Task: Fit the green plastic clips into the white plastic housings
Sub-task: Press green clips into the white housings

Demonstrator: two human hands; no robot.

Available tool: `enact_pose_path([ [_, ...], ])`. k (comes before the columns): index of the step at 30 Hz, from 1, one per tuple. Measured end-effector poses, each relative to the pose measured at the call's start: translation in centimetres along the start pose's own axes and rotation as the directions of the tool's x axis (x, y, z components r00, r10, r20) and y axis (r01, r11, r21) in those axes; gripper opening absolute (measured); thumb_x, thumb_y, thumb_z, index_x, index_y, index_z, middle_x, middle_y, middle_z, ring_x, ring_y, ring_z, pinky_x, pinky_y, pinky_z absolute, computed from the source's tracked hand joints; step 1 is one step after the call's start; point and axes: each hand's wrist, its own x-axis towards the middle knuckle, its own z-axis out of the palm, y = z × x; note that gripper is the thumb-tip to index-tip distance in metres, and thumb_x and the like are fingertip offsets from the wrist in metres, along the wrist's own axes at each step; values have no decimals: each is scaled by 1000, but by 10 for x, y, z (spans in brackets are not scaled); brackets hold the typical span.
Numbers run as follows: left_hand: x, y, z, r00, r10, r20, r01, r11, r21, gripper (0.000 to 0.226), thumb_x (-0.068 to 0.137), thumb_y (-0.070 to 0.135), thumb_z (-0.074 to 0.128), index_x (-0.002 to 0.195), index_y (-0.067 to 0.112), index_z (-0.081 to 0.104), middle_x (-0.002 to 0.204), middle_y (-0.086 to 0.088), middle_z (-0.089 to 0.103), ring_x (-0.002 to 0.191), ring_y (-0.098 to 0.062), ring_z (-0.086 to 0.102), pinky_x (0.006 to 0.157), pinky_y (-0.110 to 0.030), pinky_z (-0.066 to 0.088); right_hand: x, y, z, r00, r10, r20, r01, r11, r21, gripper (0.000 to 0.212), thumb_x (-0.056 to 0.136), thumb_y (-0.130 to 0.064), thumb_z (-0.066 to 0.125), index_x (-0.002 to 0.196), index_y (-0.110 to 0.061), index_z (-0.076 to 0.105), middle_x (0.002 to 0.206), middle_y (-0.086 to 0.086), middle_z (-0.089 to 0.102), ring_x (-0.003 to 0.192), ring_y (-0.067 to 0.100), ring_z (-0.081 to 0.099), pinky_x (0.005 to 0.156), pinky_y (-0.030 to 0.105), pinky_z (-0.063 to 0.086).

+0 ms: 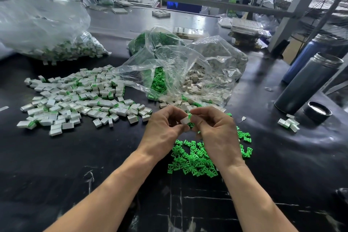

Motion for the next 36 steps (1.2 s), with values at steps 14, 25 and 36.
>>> enact_pose_path([
  [14, 1, -1, 0, 996, -65, 60, 74, 986, -152, 19, 83, 4, 81, 98, 12, 73, 87, -7, 76, 72, -5, 68, 60, -14, 51, 5, 8, -4, 1000, 18, 13, -17, 999, -50, 22, 94, -15, 75, 94, -37, 78, 84, -7, 78, 71, 11, 71, 64, 34, 60],
  [25, 3, -4, -2, 998, -57, 27, 62, 959, -276, 10, 87, 1, 76, 93, 9, 75, 86, -12, 75, 77, -16, 67, 73, -30, 58, 5, 2, -6, 996, 76, 35, -78, 996, 50, 16, 93, -7, 75, 85, -21, 78, 73, 8, 74, 61, 13, 66, 54, 24, 55],
  [36, 3, -3, -5, 998, 44, -34, -45, 998, -41, 24, 81, -13, 74, 84, 10, 77, 74, 3, 75, 67, -3, 66, 63, -18, 52, -1, -1, 0, 999, -43, 30, 49, 969, -243, 15, 90, -11, 78, 85, -24, 76, 75, -8, 72, 73, 17, 70, 67, 47, 61],
])
